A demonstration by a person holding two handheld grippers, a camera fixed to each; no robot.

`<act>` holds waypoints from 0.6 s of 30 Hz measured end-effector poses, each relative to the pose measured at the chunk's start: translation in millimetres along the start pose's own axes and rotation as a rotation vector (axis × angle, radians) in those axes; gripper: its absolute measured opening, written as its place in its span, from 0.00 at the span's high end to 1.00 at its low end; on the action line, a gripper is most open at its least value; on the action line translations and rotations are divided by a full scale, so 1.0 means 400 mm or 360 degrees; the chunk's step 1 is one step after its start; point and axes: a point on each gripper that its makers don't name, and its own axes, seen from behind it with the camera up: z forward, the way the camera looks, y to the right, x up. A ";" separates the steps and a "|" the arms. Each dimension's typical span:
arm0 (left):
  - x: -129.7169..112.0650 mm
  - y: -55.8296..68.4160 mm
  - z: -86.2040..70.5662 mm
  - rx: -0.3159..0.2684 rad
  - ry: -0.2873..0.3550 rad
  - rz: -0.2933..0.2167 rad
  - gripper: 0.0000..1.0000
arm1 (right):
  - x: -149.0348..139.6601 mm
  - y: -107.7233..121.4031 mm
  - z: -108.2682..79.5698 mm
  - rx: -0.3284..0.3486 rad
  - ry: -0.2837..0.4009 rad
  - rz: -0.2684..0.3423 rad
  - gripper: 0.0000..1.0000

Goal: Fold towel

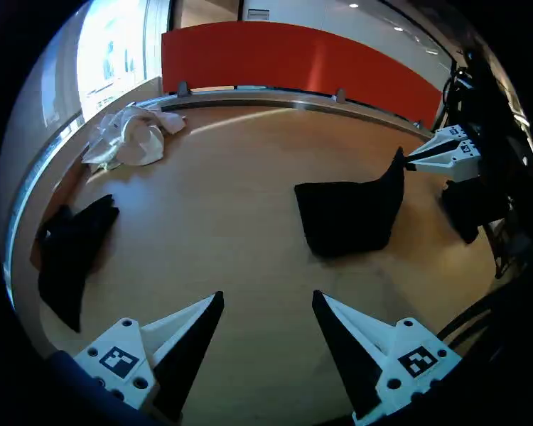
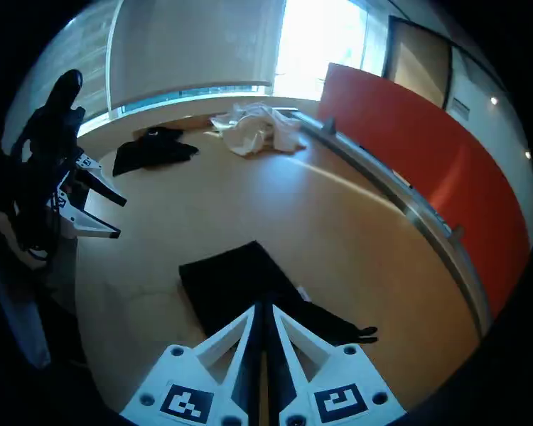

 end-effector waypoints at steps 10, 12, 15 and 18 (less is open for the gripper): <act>-0.025 -0.048 -0.045 0.0058 0.0014 -0.0041 0.08 | 0.036 -0.096 0.137 0.0156 -0.0036 -0.0024 0.97; -0.027 -0.058 -0.053 0.0070 0.0021 -0.0051 0.08 | 0.033 -0.120 0.166 0.0190 -0.0052 -0.0014 0.97; -0.031 -0.072 -0.062 0.0085 0.0029 -0.0067 0.08 | 0.020 -0.151 0.207 0.0230 -0.0085 0.0005 0.97; -0.034 -0.082 -0.067 0.0095 0.0035 -0.0083 0.08 | -0.003 -0.176 0.239 0.0262 -0.0125 0.0030 0.97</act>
